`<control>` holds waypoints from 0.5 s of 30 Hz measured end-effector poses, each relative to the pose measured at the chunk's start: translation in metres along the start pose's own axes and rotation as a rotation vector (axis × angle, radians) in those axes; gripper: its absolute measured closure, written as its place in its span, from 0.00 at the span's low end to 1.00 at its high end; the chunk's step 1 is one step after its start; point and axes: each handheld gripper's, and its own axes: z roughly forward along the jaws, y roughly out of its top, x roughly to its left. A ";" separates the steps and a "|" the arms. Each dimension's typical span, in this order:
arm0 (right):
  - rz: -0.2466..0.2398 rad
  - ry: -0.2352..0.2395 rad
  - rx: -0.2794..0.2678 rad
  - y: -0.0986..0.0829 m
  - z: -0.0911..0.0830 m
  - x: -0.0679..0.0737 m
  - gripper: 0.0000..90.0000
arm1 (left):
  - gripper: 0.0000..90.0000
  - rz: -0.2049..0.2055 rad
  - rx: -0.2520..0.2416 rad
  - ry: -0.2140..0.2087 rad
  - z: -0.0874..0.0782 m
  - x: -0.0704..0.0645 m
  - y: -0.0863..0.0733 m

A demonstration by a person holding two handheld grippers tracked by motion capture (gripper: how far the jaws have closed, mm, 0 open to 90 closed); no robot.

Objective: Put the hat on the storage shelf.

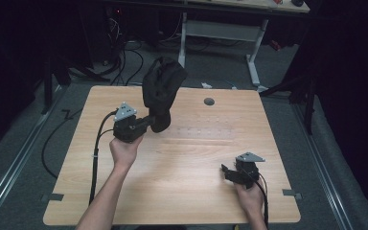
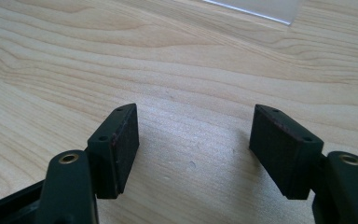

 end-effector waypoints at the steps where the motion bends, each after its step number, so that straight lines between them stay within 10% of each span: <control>1: 0.001 0.000 0.000 0.000 0.000 0.000 0.37 | 0.96 -0.002 0.000 0.002 0.001 0.000 0.000; 15: 0.003 0.000 0.000 0.000 0.000 0.000 0.37 | 0.96 -0.010 0.013 0.017 0.013 0.003 -0.005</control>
